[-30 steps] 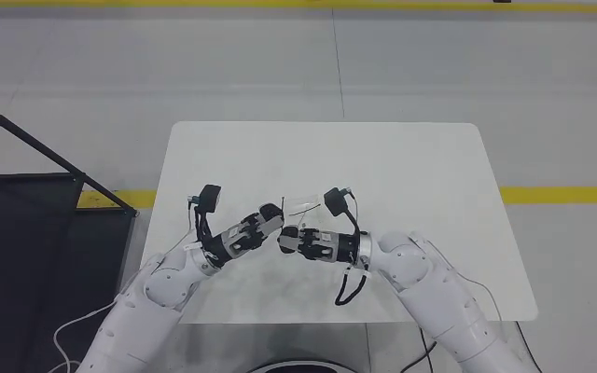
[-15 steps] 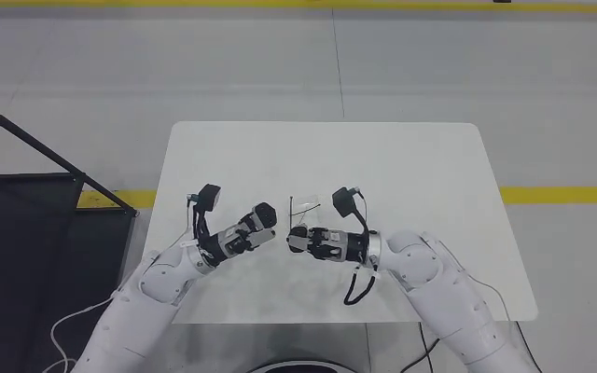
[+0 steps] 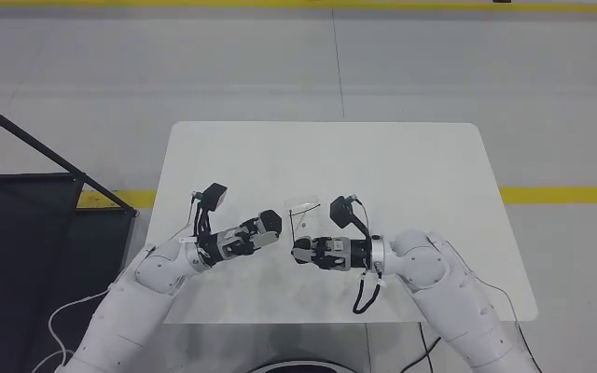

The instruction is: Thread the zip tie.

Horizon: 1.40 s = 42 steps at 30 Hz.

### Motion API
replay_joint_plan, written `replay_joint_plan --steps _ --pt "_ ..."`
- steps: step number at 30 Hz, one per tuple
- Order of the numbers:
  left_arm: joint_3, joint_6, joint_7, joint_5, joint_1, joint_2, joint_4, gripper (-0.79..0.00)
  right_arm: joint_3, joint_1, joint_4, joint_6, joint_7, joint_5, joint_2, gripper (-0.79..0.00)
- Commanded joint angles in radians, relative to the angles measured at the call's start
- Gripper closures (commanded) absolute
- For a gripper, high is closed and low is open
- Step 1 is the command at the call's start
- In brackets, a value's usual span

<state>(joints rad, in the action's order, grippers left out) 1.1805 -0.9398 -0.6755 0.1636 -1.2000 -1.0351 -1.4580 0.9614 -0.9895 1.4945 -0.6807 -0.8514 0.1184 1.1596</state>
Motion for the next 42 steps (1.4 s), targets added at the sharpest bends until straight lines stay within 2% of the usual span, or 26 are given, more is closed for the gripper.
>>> replay_joint_plan --steps 1,5,8,31,36,38,42 --pt "-0.007 0.004 0.007 -0.014 0.003 -0.002 0.002 -0.514 -0.002 0.001 0.001 0.001 -0.004 0.000 -0.001 0.000" --pt "-0.025 0.014 0.030 -0.044 0.011 -0.008 0.007 -0.456 -0.006 0.005 0.000 -0.002 -0.013 0.002 -0.002 0.000" --pt "-0.041 0.021 0.047 -0.053 0.019 -0.013 0.016 -0.354 -0.009 0.008 0.000 -0.002 -0.019 0.004 -0.003 0.000" --pt "-0.081 0.030 0.064 -0.059 0.054 -0.026 0.063 -0.280 -0.033 0.027 -0.013 0.014 -0.024 0.009 -0.008 0.000" --pt "-0.083 0.027 0.063 -0.058 0.055 -0.026 0.067 -0.237 -0.040 0.034 -0.020 0.022 -0.026 0.011 -0.007 0.000" --pt "-0.084 0.027 0.063 -0.058 0.055 -0.026 0.070 -0.188 -0.043 0.035 -0.022 0.024 -0.024 0.012 -0.007 0.000" --pt "-0.085 0.028 0.062 -0.056 0.056 -0.027 0.072 -0.231 -0.045 0.038 -0.024 0.022 -0.019 0.010 -0.007 0.000"
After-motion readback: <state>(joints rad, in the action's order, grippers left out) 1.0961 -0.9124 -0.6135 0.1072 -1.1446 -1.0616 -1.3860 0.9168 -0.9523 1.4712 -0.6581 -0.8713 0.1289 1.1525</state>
